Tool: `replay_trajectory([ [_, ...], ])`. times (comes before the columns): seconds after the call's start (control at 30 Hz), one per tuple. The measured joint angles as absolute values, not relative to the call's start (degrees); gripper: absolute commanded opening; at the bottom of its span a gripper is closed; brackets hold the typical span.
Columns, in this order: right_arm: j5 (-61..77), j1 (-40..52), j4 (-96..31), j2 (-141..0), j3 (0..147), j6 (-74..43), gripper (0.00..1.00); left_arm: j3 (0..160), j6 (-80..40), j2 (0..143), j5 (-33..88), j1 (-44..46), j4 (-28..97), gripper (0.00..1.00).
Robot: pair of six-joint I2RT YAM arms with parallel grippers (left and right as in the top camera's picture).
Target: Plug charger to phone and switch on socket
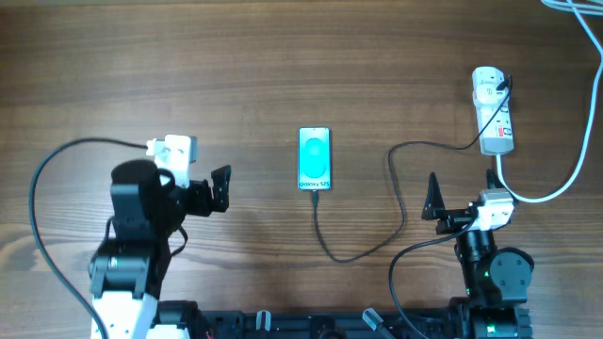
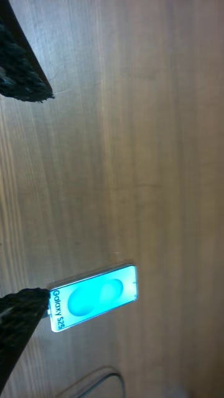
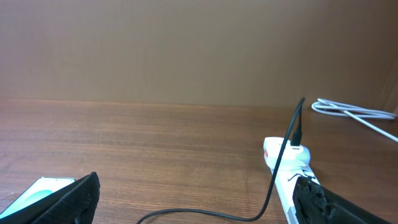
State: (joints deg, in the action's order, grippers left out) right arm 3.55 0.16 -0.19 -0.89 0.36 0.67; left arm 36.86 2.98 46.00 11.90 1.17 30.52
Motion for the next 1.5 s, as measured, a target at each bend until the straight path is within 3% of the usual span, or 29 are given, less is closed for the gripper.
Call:
replay_trajectory([
  [0.33, 3.55, 0.16, -0.19, -0.89, 0.36, 0.67, 1.0, 20.01, 2.72, 31.11, 12.14, 0.73, 14.11, 1.0],
  [0.67, 3.55, 0.16, -0.16, -0.89, 0.36, 0.67, 1.0, 10.02, -0.43, 12.49, 10.85, -0.01, 8.49, 1.0],
  [1.03, 3.55, 0.16, -0.19, -0.89, 0.36, 0.67, 1.0, 1.98, -4.8, 3.92, 7.97, -0.51, -1.1, 1.0],
  [1.5, 3.55, 0.16, -0.19, -0.89, 0.36, 0.67, 1.0, 0.69, -5.56, 0.73, 4.29, -0.51, 3.97, 1.0],
])
